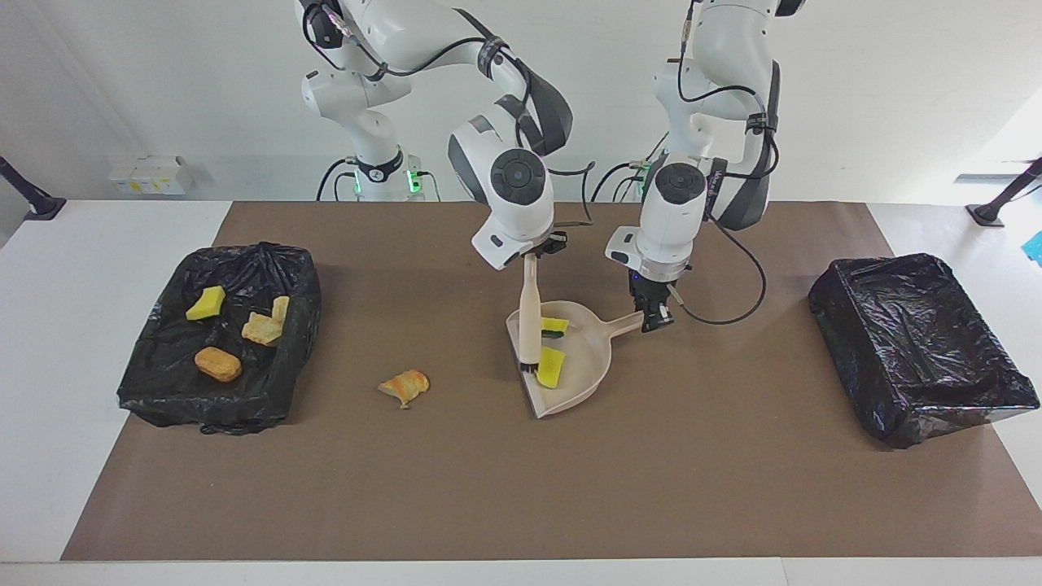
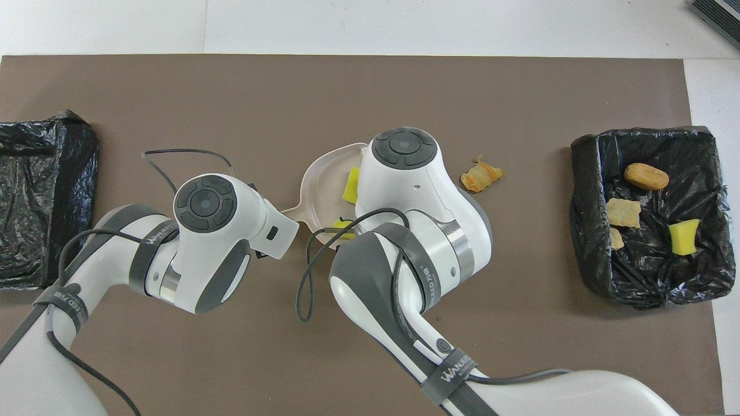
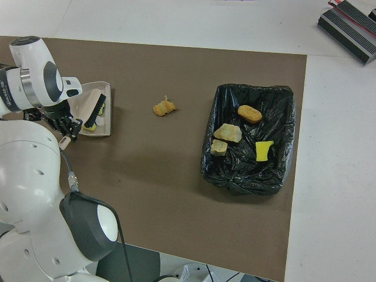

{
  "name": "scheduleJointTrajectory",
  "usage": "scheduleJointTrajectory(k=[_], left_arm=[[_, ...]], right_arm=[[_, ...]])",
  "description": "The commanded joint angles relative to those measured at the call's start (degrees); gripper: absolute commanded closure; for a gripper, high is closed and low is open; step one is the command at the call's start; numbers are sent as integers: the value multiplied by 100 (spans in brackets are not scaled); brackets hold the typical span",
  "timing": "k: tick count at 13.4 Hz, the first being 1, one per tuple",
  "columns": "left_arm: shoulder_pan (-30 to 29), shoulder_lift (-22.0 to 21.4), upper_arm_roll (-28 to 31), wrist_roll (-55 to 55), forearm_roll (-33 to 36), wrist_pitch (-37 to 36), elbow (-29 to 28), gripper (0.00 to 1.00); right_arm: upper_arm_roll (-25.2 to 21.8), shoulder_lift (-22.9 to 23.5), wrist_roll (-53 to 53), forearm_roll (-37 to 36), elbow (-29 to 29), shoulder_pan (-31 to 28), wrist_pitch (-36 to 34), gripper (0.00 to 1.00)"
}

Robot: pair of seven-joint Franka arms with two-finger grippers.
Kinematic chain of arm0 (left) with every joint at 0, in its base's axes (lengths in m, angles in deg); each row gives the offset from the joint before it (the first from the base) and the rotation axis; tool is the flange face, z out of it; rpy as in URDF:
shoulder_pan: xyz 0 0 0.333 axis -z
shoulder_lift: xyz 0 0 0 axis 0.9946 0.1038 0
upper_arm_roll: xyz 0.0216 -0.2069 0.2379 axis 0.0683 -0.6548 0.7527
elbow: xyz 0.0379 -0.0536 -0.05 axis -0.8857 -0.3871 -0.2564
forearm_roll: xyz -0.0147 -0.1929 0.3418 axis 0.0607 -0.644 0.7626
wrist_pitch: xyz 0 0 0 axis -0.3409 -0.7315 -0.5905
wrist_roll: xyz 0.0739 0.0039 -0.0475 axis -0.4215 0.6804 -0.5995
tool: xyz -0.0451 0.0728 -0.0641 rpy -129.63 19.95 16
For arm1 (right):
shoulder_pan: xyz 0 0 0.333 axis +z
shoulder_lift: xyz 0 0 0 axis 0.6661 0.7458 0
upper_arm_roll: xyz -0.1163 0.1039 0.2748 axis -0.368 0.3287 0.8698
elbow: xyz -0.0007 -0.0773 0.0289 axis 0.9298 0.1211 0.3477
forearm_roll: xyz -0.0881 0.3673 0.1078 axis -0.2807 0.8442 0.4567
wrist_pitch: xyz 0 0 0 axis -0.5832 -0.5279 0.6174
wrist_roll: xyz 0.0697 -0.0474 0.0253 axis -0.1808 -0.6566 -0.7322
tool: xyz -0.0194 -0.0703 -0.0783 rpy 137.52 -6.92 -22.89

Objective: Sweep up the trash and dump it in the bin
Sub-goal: 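Sweep the yellow sponges with the right gripper into the dustpan held by the left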

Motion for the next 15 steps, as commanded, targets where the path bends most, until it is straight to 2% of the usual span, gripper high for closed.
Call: scheduleJointTrajectory(k=[1,5,8,11,15], left_arm=[[-43,-50,-17,-94,-97,-61,-4,100],[-43,-32,-17,-200,-185,-106,49,100],[-43,-32,-17,-191,-185,-80,49,100],[-52,-32,-17,-147,-185,-54,41,100],[-87,-32,-17,-138,-176,-54,23,100]], right_arm=[[34,-91,20,-33,364,-13,130,100],[34,-557,-24,2,1208,48,236,100],[34,-662,29,-7,1323,198,148,100],[34,-996,-15,-24,1849,364,113,100],[34,-1137,37,-112,1947,418,-475,100]])
